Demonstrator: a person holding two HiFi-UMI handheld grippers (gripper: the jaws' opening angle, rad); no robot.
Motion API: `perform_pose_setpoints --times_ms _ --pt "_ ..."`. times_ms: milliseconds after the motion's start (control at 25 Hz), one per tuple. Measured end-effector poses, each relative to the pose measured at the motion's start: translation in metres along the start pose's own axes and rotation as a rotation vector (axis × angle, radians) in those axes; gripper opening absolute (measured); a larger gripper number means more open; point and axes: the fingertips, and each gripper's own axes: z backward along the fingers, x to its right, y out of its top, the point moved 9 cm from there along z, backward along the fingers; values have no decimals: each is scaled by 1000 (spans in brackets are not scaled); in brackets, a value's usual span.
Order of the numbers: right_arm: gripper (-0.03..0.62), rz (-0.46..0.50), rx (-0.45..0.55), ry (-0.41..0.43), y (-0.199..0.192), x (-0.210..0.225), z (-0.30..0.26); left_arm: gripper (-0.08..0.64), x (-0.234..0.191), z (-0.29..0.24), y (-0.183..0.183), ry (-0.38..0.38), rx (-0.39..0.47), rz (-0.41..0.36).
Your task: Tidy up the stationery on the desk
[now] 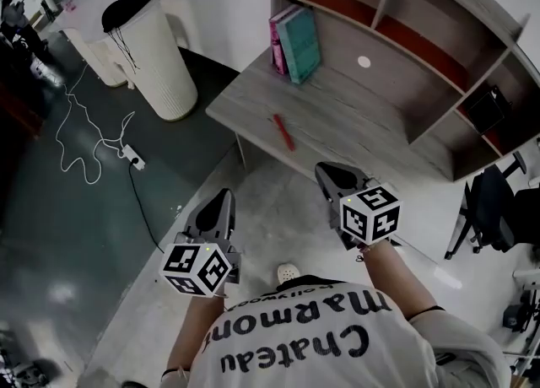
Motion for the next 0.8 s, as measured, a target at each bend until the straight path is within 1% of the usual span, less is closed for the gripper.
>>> perform_pose_setpoints --times_ms 200,440,600,800 --pt "14 11 -1 11 9 21 -17 15 -3 -25 5 13 23 -4" --pt "14 29 9 34 19 35 -35 15 -9 -42 8 31 38 -11" --pt "14 14 7 50 17 41 -44 15 -10 -46 6 39 21 -16" --pt "14 -14 4 59 13 46 -52 15 -13 -49 11 24 25 -7"
